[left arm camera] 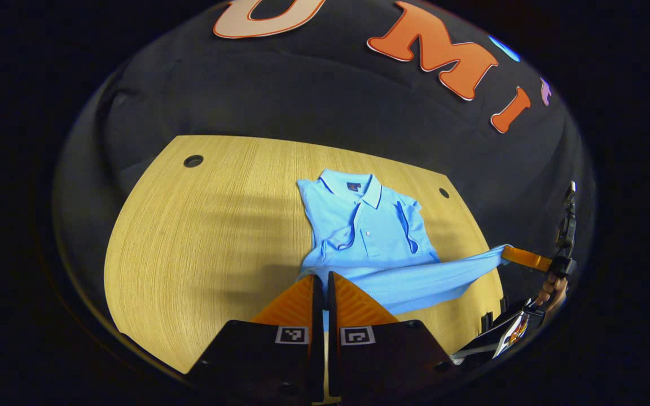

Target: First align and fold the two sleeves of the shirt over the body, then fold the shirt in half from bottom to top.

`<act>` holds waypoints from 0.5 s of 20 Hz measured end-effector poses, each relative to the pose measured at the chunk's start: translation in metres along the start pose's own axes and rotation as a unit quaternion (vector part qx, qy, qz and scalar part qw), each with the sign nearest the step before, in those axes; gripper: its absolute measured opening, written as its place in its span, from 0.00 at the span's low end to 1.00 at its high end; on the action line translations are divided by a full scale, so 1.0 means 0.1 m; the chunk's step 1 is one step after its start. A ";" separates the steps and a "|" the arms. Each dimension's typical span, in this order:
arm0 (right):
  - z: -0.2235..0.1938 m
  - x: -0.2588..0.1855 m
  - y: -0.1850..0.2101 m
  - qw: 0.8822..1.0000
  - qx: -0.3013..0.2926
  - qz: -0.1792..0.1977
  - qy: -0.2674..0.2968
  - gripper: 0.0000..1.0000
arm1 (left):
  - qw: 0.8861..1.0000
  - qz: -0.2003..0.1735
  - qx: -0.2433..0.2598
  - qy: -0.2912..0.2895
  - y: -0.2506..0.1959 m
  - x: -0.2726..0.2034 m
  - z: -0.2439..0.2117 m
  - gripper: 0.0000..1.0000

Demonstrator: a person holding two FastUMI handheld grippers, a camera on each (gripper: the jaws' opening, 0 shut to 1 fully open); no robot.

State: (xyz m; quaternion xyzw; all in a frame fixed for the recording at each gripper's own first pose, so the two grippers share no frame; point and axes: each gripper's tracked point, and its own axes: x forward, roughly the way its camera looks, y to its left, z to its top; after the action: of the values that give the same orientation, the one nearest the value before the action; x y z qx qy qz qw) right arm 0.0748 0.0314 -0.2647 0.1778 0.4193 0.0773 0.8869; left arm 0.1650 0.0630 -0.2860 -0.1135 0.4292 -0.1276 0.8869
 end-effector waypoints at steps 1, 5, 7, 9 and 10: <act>0.07 0.08 -0.01 1.000 0.000 -0.006 0.000 0.01 | 1.000 -0.009 -0.005 0.000 0.00 0.06 0.13 0.07; 0.34 0.38 -0.02 1.000 0.010 -0.020 0.001 0.01 | 0.999 -0.031 -0.014 0.013 0.08 0.34 0.52 0.07; 0.44 0.54 -0.02 1.000 0.004 -0.020 0.009 0.01 | 0.999 -0.030 -0.002 0.021 0.12 0.51 0.64 0.07; 0.53 0.77 -0.04 1.000 -0.006 -0.021 0.021 0.01 | 0.999 -0.027 0.004 0.024 0.13 0.67 0.74 0.07; 0.57 0.87 -0.04 0.999 -0.007 -0.018 0.026 0.01 | 0.999 -0.023 0.006 0.024 0.17 0.77 0.80 0.07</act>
State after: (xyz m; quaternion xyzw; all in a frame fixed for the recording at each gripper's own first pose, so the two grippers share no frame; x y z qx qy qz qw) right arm 0.1743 0.0382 -0.2952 0.1617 0.4445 0.0694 0.8783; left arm 0.2764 0.0610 -0.2997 -0.1154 0.4466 -0.1530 0.8739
